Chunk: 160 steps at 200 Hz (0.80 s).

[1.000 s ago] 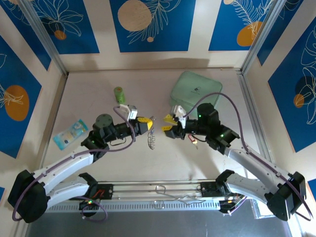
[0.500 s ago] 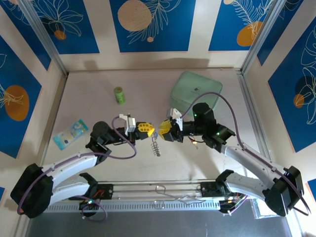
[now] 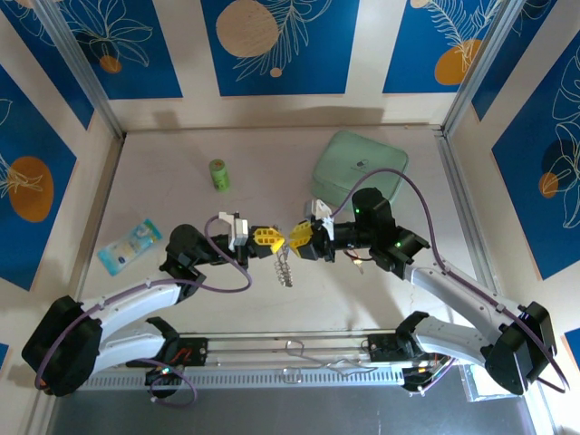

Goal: Put the keys on the keyring

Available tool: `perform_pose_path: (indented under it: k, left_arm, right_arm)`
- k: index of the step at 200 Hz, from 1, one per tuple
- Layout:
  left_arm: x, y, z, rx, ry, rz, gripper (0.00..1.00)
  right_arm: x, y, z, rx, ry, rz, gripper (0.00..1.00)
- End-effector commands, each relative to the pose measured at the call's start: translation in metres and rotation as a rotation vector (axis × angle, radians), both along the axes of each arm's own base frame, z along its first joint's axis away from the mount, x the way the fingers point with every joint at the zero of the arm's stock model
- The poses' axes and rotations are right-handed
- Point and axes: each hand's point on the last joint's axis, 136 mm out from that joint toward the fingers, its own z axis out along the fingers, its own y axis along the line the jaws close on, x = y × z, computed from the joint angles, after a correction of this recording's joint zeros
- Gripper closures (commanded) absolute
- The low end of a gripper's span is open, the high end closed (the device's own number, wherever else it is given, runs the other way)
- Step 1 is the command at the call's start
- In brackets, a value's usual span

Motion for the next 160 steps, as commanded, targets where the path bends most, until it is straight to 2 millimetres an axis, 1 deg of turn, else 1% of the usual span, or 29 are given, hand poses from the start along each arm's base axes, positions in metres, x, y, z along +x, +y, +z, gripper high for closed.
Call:
perform_pose_path:
  k: [1, 76, 134, 160]
  left_arm:
    - [-0.010, 0.000, 0.010, -0.033, -0.054, -0.036, 1.00]
    - [-0.012, -0.001, 0.012, -0.036, -0.045, -0.046, 1.00]
    - [-0.012, -0.002, 0.009, -0.031, -0.036, -0.050, 1.00]
    - [-0.012, -0.002, 0.010, -0.033, -0.033, -0.055, 1.00]
  right_arm:
    - [-0.010, 0.006, 0.017, 0.053, -0.020, 0.064, 0.73]
    - [-0.008, 0.016, 0.014, 0.049, -0.024, 0.077, 0.84]
    - [-0.007, 0.021, 0.017, 0.069, -0.023, 0.080, 0.86]
    - [-0.007, 0.022, 0.016, 0.069, -0.015, 0.090, 0.93]
